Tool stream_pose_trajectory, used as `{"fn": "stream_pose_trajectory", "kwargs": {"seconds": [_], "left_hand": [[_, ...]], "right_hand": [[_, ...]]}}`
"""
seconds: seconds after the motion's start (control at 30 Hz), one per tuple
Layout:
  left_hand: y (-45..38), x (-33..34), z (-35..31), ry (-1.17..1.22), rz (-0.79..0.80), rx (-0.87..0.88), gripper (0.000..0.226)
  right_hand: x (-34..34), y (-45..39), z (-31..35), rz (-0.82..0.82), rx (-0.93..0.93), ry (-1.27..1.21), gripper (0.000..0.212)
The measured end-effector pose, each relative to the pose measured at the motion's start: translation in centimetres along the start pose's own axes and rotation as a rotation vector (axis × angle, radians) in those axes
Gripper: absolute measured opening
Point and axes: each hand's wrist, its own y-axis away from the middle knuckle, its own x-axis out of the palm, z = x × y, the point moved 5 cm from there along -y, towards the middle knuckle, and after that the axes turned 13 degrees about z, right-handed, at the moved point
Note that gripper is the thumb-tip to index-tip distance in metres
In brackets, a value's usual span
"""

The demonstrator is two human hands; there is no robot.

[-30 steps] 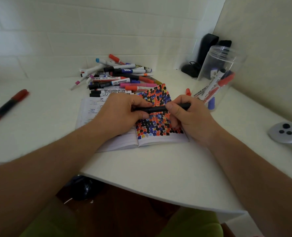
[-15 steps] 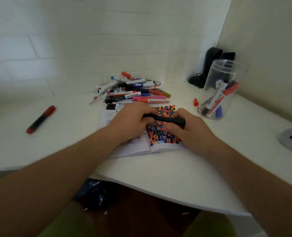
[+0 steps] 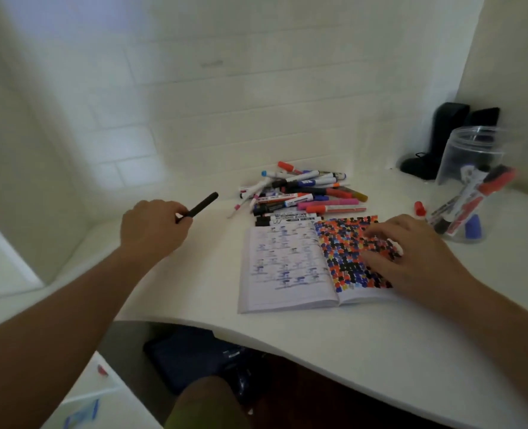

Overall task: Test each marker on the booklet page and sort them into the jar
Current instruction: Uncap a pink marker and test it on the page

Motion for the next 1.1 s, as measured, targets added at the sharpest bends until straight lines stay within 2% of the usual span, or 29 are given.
{"fn": "stream_pose_trajectory", "kwargs": {"seconds": [0.17, 0.3, 0.4, 0.47, 0.57, 0.63, 0.7, 0.77, 0.87, 1.03, 1.1], "left_hand": [[0.8, 2.2, 2.6, -0.014, 0.031, -0.076, 0.023], [0.5, 3.3, 2.4, 0.042, 0.142, -0.124, 0.015], [0.0, 3.3, 1.8, -0.035, 0.170, -0.171, 0.021], [-0.5, 3.1, 0.7, -0.105, 0.123, -0.168, 0.023], [-1.7, 2.7, -2.2, -0.080, -0.062, -0.070, 0.024], [-2.8, 3.2, -4.8, -0.018, -0.069, 0.005, 0.030], [-4.0, 4.2, -7.3, 0.007, 0.032, 0.036, 0.039], [-5.2, 5.3, -8.9, 0.001, 0.136, 0.037, 0.045], [-6.8, 6.6, -9.3, 0.147, 0.191, 0.028, 0.041], [-7.4, 6.8, -8.4, 0.338, 0.136, -0.005, 0.029], [-6.7, 6.2, -8.1, 0.503, 0.104, -0.041, 0.028]], "right_hand": [[0.3, -0.2, -0.6, 0.018, 0.015, -0.033, 0.042], [0.5, -0.1, -1.0, 0.031, 0.006, -0.067, 0.029], [0.2, -0.3, -1.0, 0.005, -0.002, -0.086, 0.022], [0.0, -0.4, -1.0, -0.009, -0.003, -0.086, 0.020], [-0.3, -0.5, -1.0, -0.036, -0.020, -0.089, 0.018], [-0.4, -0.5, -1.0, -0.047, -0.024, -0.049, 0.025], [-0.5, -0.5, -0.9, -0.063, -0.039, 0.008, 0.040], [-0.6, -0.4, -0.7, -0.078, -0.057, 0.029, 0.044], [-0.6, -0.4, -0.9, -0.087, -0.075, 0.017, 0.044], [-0.9, -0.6, -0.9, -0.098, -0.064, -0.047, 0.044], [-1.1, -0.5, -0.6, -0.117, -0.076, -0.074, 0.037]]}}
